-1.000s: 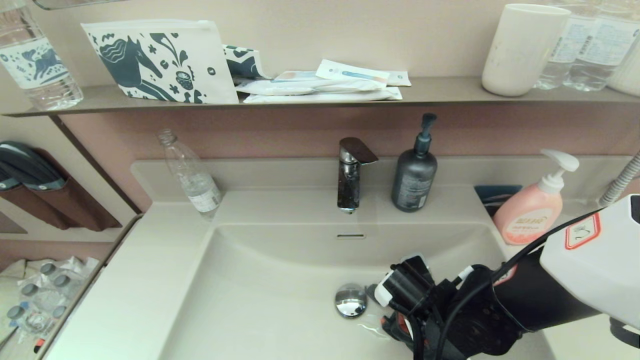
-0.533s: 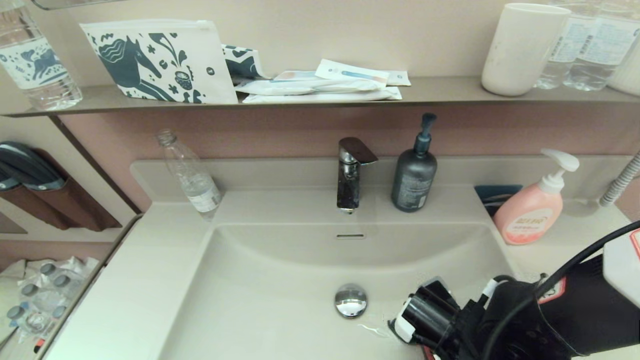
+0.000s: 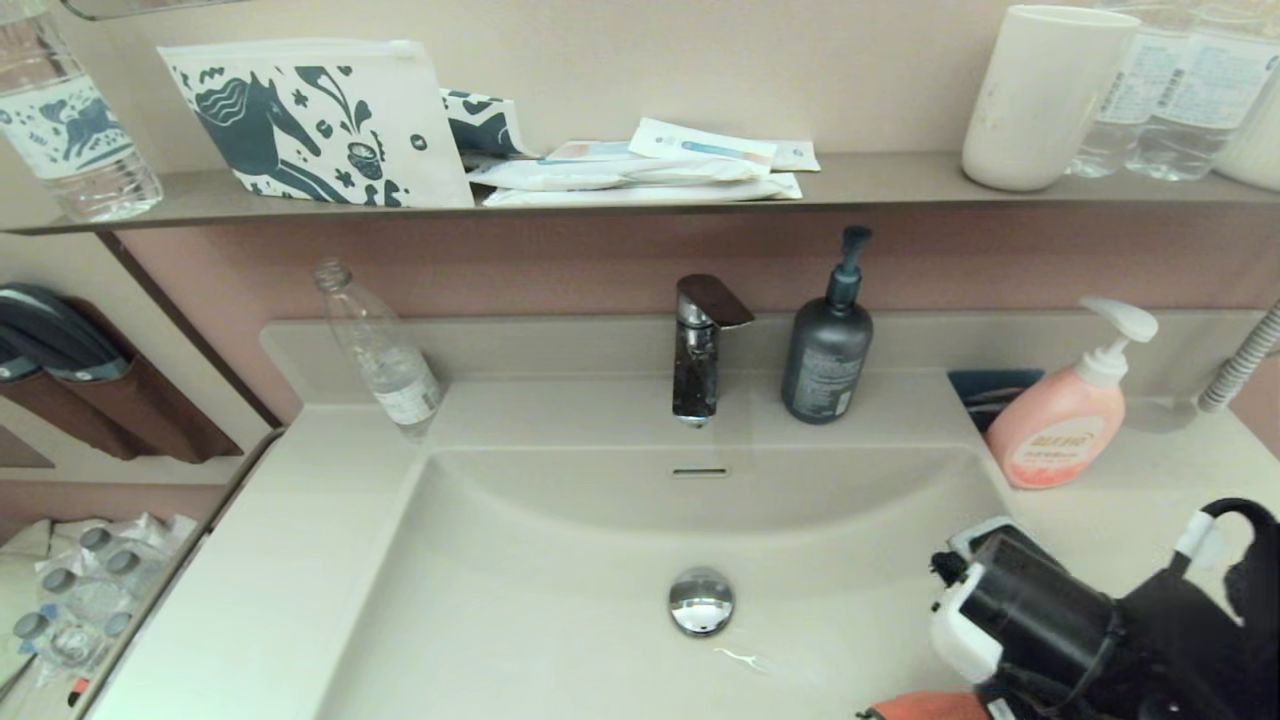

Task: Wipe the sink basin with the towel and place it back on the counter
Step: Wipe the sink

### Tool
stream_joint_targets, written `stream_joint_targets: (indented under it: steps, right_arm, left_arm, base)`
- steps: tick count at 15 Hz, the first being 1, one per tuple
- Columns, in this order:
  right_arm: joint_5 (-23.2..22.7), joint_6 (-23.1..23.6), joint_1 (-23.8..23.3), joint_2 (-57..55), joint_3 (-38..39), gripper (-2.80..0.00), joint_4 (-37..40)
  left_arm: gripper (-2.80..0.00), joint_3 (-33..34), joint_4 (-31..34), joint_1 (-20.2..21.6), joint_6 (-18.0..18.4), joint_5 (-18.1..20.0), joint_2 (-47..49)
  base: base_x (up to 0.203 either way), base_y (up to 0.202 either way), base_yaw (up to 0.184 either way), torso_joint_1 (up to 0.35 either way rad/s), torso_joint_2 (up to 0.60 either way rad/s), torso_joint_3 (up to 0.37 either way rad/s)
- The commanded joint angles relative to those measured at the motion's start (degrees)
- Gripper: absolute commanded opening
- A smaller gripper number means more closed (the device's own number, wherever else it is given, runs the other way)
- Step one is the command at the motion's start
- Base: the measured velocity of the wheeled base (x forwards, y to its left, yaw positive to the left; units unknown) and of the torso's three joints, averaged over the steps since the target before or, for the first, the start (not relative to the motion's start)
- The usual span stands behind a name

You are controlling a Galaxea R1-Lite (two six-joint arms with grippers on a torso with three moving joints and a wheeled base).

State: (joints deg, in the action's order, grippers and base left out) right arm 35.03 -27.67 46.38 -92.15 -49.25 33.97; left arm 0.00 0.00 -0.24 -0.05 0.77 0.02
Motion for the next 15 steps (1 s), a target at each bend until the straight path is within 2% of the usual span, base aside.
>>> stream_joint_targets:
  steps: [1, 8, 10, 13, 15]
  right_arm:
    - [0.5, -0.2, -1.5, 9.1, -0.6, -2.80, 3.3]
    - [0.4, 0.4, -9.1, 19.3, -8.8, -2.80, 14.9]
    - [0.2, 2.3, -12.6, 21.4, -10.6, -2.80, 16.6]
    - [-0.3, 7.5, -19.4, 24.5, -11.5, -2.80, 16.8]
    - [-3.1, 10.2, -24.4, 25.9, -14.0, -2.80, 16.7]
  left_arm:
    - [-2.80, 0.0, 0.0, 0.0, 0.0, 0.0, 0.1]
    - [-2.80, 0.0, 0.0, 0.0, 0.0, 0.0, 0.1]
    - [-2.80, 0.0, 0.0, 0.0, 0.0, 0.0, 0.1]
    - [-2.80, 0.0, 0.0, 0.0, 0.0, 0.0, 0.1]
    - [-2.80, 0.0, 0.0, 0.0, 0.0, 0.0, 0.0]
  base:
    - [0.000, 0.000, 0.000, 0.000, 0.00, 0.000]
    - [0.000, 0.000, 0.000, 0.000, 0.00, 0.000]
    - [0.000, 0.000, 0.000, 0.000, 0.00, 0.000]
    - [0.000, 0.000, 0.000, 0.000, 0.00, 0.000]
    - [0.000, 0.000, 0.000, 0.000, 0.00, 0.000]
